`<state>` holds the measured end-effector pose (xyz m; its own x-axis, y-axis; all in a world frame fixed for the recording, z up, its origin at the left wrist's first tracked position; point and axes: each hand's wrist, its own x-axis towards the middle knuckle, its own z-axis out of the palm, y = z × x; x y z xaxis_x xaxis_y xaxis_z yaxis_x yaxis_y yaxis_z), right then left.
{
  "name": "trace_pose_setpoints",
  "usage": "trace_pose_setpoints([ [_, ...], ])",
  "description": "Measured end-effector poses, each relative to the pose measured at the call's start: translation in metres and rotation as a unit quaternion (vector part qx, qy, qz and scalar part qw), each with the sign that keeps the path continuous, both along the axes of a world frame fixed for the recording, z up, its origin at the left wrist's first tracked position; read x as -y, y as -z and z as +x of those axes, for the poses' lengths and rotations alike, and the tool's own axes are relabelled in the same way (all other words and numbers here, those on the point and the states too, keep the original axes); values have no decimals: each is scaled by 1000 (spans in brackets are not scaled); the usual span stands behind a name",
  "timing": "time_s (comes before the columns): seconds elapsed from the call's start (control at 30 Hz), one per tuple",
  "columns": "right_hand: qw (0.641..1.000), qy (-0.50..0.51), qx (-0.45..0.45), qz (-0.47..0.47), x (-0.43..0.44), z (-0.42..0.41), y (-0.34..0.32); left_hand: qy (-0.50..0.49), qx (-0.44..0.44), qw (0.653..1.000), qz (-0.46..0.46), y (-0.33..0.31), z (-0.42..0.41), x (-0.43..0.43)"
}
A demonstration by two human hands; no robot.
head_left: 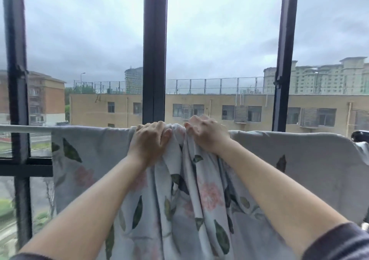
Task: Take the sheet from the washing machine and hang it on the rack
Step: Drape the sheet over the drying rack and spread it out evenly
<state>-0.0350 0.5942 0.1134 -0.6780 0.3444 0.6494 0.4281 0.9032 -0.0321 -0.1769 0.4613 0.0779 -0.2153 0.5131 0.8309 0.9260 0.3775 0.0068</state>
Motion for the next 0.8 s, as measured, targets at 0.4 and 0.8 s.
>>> trace_pose_setpoints([
  [0.4,970,96,-180,134,14,-17,25,-65,1,998,21,3,-102,103],
  [0.8,976,14,-85,202,69,-86,33,-63,33,996,46,11,-100,88],
])
